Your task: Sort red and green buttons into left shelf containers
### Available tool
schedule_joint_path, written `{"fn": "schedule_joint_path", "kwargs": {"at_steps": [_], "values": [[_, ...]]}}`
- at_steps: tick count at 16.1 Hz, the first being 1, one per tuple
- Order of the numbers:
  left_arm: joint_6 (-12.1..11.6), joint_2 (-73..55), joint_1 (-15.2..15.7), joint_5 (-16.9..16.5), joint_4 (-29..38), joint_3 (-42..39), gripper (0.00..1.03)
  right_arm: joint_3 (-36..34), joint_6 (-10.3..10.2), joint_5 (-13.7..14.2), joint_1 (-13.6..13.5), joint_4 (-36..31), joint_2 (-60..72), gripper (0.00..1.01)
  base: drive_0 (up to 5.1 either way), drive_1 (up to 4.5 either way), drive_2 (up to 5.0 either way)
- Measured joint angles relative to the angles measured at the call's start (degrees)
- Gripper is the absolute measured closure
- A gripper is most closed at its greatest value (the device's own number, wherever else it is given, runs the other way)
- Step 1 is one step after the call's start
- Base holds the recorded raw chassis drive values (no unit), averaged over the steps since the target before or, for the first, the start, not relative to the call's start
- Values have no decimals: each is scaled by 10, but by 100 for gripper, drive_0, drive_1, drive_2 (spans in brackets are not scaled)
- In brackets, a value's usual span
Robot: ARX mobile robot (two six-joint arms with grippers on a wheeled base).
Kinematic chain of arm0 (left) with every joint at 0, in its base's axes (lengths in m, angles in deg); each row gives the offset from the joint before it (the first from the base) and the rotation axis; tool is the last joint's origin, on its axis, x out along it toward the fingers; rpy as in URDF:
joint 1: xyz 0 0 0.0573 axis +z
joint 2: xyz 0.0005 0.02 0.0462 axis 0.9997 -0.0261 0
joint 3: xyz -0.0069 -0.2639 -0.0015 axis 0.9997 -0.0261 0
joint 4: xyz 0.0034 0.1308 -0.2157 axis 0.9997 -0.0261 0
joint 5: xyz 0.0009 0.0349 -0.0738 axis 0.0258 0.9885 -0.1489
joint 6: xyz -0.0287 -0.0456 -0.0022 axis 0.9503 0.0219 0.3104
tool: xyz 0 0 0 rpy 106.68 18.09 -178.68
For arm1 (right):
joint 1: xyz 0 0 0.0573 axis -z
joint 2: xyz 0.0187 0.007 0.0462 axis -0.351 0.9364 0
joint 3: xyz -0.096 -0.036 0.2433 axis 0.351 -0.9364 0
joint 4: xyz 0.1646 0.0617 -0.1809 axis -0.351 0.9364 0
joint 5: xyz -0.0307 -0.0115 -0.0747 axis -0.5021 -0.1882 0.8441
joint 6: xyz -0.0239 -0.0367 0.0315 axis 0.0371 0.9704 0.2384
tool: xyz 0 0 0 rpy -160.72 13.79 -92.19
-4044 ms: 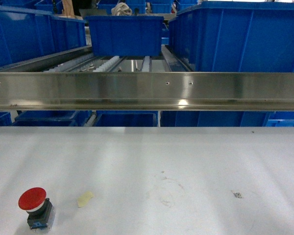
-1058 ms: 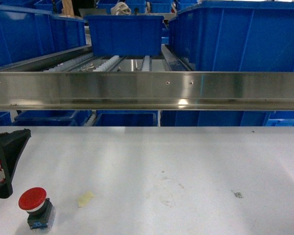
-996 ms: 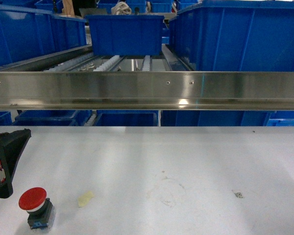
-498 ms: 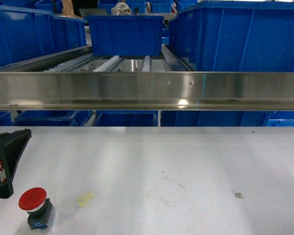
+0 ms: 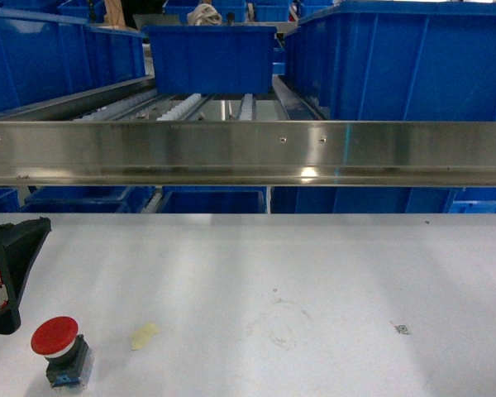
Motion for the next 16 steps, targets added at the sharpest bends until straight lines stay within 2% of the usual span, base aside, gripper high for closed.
{"fn": "schedule_joint_path", "kwargs": {"at_steps": [8, 16], "values": [[0, 0, 0, 0, 0, 0, 5, 18, -4, 2, 0, -1, 37, 3, 0, 0, 0], [0, 0, 0, 0, 0, 0, 5, 50, -8, 6, 19, -1, 55, 3, 0, 0, 0]]}}
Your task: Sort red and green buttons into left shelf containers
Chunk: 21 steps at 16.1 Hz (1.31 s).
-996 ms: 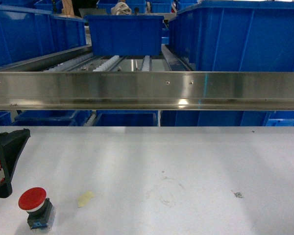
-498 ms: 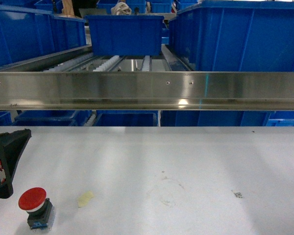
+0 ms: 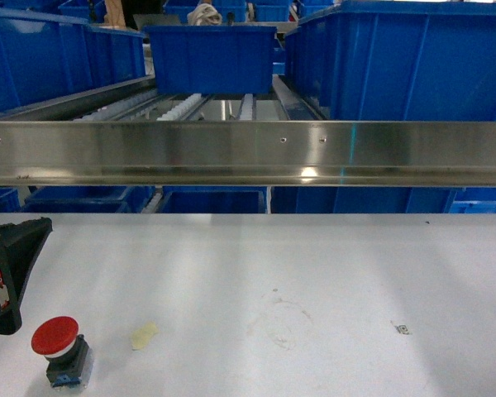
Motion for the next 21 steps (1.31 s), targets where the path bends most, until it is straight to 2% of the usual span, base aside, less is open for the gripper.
{"fn": "schedule_joint_path", "kwargs": {"at_steps": [6, 8, 12, 14, 15, 21], "values": [[0, 0, 0, 0, 0, 0, 5, 7, 2, -4, 3, 0, 4, 3, 0, 0, 0], [0, 0, 0, 0, 0, 0, 5, 7, 4, -3, 3, 0, 4, 19, 0, 0, 0], [0, 0, 0, 0, 0, 0, 5, 7, 4, -3, 3, 0, 4, 14, 0, 0, 0], [0, 0, 0, 0, 0, 0, 5, 7, 4, -4, 3, 0, 4, 1, 0, 0, 0], [0, 0, 0, 0, 0, 0, 5, 7, 4, -3, 3, 0, 4, 4, 0, 0, 0], [0, 0, 0, 0, 0, 0, 5, 7, 4, -3, 3, 0, 4, 68, 0, 0, 0]]}}
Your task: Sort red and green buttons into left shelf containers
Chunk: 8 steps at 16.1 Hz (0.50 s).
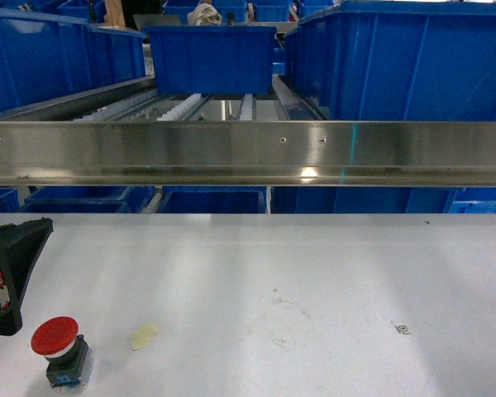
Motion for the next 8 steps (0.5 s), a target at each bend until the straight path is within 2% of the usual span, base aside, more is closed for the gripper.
{"fn": "schedule_joint_path", "kwargs": {"at_steps": [6, 8], "values": [[0, 0, 0, 0, 0, 0, 5, 0, 0, 0, 0, 0, 0, 69, 0, 0, 0], [0, 0, 0, 0, 0, 0, 5, -10, 0, -16, 0, 6, -30, 69, 0, 0, 0]]}}
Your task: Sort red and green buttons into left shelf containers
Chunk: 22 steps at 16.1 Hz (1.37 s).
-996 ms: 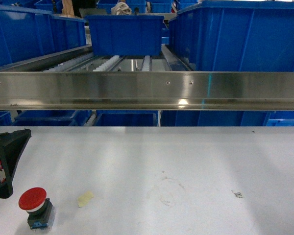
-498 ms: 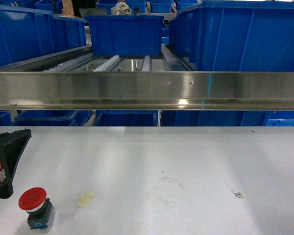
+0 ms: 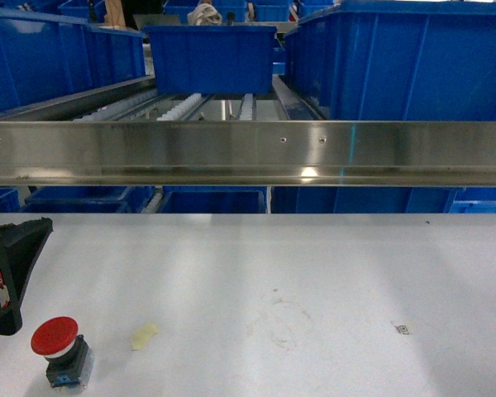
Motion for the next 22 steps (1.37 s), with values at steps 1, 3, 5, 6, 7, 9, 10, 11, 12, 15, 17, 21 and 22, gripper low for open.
{"fn": "schedule_joint_path", "kwargs": {"at_steps": [1, 3, 5, 6, 7, 9, 10, 11, 12, 15, 17, 21, 22], "values": [[0, 0, 0, 0, 0, 0, 5, -5, 0, -12, 0, 0, -36, 69, 0, 0, 0], [0, 0, 0, 0, 0, 0, 5, -13, 0, -34, -6, -5, -118, 69, 0, 0, 0], [0, 0, 0, 0, 0, 0, 5, -27, 0, -54, -15, -4, -192, 69, 0, 0, 0], [0, 0, 0, 0, 0, 0, 5, -35, 0, -68, -16, -1, -235, 69, 0, 0, 0], [0, 0, 0, 0, 0, 0, 5, -39, 0, -76, -16, 18, -273, 69, 0, 0, 0], [0, 0, 0, 0, 0, 0, 5, -53, 0, -91, -19, 57, -338, 69, 0, 0, 0], [0, 0, 0, 0, 0, 0, 5, -59, 0, -96, -19, 66, -357, 69, 0, 0, 0], [0, 0, 0, 0, 0, 0, 5, -64, -1, -101, -19, 75, -371, 69, 0, 0, 0], [0, 0, 0, 0, 0, 0, 5, -71, -3, -106, -19, 89, -384, 69, 0, 0, 0], [0, 0, 0, 0, 0, 0, 5, -94, -5, -119, -18, 120, -429, 70, 0, 0, 0], [0, 0, 0, 0, 0, 0, 5, -97, -4, -134, -18, 147, -460, 70, 0, 0, 0], [0, -15, 0, -4, 31, 0, 5, -100, 2, -130, -14, 140, -458, 70, 0, 0, 0], [-3, -52, 1, -8, 66, 3, 5, -100, 2, -131, -14, 139, -458, 70, 0, 0, 0]]}}
